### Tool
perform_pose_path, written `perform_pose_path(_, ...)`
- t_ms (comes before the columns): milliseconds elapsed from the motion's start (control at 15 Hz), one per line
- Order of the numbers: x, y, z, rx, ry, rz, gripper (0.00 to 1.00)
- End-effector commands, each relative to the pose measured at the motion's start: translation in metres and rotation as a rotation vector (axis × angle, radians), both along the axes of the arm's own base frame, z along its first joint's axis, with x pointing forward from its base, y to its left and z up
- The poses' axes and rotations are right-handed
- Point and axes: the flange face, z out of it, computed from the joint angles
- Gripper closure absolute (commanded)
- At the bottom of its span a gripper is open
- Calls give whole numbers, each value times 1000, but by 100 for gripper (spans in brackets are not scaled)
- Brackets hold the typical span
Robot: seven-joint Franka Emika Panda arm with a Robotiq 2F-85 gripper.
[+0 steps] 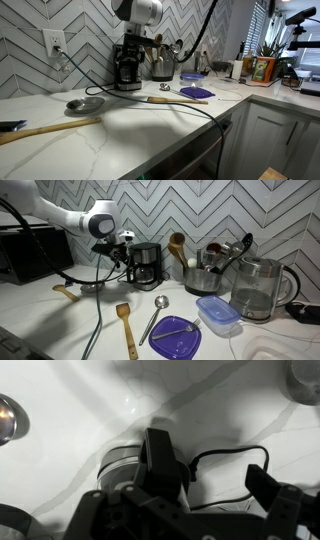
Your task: Pick up the coffee jar and slot it into the coffee machine
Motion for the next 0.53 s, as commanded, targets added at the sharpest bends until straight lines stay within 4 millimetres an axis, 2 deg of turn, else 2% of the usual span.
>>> perform_pose_path(0,1,1,-4,16,30,10,0)
perform_pose_path(467,-23,1,-1,-33,184,23,0)
